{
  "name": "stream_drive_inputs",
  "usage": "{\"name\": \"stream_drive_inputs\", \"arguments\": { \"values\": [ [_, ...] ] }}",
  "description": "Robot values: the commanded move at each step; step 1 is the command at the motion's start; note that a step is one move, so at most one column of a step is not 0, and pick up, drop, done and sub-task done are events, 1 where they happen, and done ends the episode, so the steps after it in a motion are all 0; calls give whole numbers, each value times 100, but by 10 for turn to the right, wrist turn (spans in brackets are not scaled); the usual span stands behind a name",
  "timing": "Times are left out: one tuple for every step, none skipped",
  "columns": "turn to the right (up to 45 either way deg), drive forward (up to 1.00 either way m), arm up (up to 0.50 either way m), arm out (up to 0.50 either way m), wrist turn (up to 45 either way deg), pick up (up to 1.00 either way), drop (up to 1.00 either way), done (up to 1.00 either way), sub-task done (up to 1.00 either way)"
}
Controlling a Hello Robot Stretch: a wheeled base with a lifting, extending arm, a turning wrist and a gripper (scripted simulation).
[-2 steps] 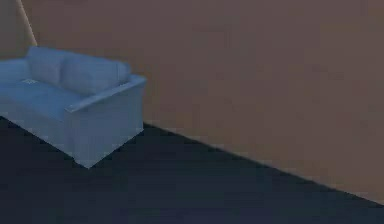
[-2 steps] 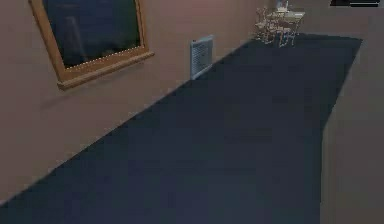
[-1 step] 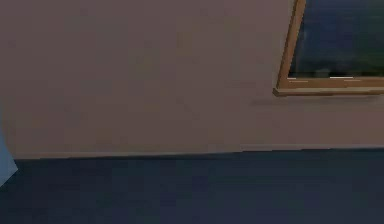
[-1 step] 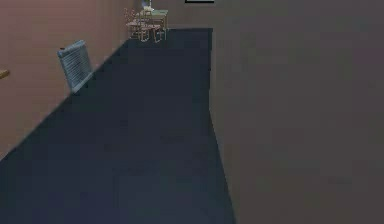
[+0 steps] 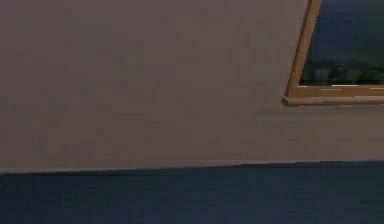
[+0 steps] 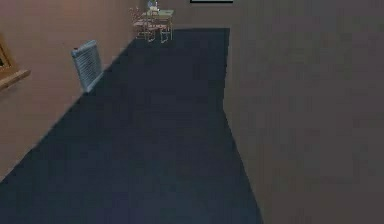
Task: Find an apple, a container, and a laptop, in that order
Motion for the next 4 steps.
{"name": "stream_drive_inputs", "arguments": {
  "values": [
    [-120, 0, 0, 0, 0, 0, 0, 0, 0],
    [0, 5, 0, 0, 0, 0, 0, 0, 0],
    [-450, 0, 0, 0, 0, 0, 0, 0, 0],
    [-330, 0, 0, 0, 0, 0, 0, 0, 0]
  ]
}}
